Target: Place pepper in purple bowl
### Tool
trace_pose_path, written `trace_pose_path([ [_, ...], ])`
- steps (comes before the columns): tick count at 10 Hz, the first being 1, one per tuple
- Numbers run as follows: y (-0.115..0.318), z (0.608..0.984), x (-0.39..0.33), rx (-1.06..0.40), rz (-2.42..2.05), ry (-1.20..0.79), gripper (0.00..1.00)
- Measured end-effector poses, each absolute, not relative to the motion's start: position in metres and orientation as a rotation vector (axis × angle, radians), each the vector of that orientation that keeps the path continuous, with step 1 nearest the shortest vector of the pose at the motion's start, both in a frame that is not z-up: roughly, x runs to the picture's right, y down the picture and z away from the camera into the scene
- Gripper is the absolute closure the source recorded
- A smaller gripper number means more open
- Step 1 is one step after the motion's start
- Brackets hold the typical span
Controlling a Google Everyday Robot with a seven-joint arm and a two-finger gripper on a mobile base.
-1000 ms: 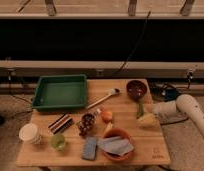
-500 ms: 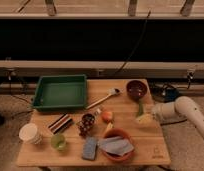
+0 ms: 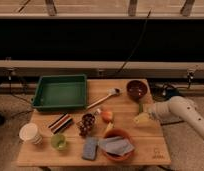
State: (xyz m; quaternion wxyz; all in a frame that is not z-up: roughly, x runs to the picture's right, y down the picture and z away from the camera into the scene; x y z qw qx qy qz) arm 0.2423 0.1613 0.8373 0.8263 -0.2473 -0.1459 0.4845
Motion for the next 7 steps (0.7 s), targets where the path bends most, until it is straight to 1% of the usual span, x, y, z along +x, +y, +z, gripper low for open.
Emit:
trace_pose_path([
  [4, 0.161, 0.838, 0.242, -0.525, 1.031, -0.309, 0.20],
  [7, 0.178, 0.849, 0.249, -0.495, 1.066, -0.262, 0.20],
])
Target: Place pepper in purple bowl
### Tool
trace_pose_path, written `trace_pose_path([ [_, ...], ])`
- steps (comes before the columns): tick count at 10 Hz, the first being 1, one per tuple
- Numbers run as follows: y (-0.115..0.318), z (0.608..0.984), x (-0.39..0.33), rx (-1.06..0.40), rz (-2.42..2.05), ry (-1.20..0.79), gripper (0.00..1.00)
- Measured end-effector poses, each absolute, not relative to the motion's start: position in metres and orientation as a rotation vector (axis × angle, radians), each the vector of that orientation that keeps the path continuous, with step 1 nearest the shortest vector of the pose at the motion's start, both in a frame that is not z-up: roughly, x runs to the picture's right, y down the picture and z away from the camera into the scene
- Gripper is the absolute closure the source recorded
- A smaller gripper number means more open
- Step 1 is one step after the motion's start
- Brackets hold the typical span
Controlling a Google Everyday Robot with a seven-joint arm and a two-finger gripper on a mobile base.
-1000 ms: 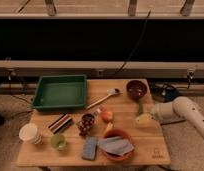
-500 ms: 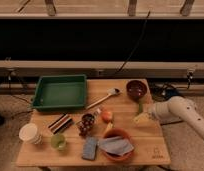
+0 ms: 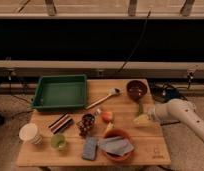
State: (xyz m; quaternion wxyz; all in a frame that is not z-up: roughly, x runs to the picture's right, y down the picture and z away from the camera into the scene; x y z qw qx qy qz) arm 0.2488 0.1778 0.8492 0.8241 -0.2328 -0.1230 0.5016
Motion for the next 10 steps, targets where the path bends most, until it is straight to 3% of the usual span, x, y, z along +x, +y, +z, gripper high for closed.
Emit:
trace_pose_path([
  [10, 0.171, 0.877, 0.240, -0.373, 1.104, -0.204, 0.21],
])
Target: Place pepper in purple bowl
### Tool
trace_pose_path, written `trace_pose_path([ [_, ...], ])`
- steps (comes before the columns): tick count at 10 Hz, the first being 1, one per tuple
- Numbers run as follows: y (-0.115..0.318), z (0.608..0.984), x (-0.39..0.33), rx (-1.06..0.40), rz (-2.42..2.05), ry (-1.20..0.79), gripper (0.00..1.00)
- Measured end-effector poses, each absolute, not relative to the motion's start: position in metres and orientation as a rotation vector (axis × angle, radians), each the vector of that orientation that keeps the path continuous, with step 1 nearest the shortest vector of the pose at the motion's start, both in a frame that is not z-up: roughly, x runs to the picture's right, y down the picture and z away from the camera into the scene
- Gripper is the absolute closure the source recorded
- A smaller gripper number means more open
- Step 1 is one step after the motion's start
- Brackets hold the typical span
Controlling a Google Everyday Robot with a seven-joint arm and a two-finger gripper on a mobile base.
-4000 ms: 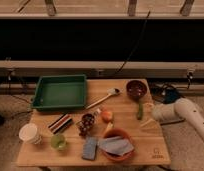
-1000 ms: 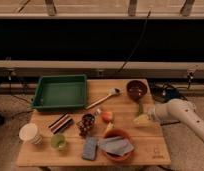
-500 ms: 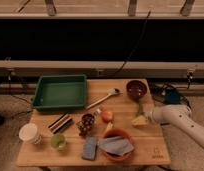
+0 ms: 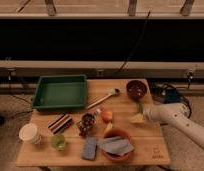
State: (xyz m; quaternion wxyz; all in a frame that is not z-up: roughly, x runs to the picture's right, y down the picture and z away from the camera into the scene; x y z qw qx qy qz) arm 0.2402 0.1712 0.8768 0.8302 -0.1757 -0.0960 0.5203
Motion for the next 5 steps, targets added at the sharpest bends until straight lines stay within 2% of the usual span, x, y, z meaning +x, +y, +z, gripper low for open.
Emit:
trace_pose_path([
  [1, 0.1727, 0.8777, 0.2396, -0.371, 1.100, -0.201, 0.22],
  [5, 0.1724, 0.8811, 0.2432, -0.344, 1.096, -0.179, 0.64],
])
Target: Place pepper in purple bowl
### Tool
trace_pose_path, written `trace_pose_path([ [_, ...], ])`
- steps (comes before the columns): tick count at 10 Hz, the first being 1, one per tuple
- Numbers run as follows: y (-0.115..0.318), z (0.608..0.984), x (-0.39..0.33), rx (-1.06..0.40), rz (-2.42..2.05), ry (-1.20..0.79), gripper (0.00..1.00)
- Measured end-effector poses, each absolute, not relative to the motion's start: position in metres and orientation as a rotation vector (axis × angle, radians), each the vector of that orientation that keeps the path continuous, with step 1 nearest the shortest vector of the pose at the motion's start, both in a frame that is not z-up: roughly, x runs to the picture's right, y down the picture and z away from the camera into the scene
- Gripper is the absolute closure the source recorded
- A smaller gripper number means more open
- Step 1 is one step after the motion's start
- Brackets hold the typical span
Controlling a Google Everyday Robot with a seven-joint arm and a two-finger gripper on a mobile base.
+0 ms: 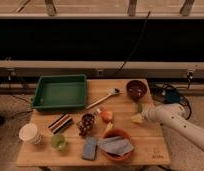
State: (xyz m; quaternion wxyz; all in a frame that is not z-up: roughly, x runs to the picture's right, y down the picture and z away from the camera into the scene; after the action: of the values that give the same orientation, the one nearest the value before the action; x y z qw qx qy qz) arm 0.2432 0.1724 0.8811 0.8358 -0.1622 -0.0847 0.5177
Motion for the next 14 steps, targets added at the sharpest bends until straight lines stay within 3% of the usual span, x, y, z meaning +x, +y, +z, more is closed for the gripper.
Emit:
trace_pose_path([
  [3, 0.159, 0.878, 0.261, -0.313, 1.111, -0.165, 0.95],
  [4, 0.156, 0.876, 0.267, -0.305, 1.112, -0.160, 0.99],
  [14, 0.087, 0.842, 0.319, -0.249, 1.193, -0.228, 1.00],
])
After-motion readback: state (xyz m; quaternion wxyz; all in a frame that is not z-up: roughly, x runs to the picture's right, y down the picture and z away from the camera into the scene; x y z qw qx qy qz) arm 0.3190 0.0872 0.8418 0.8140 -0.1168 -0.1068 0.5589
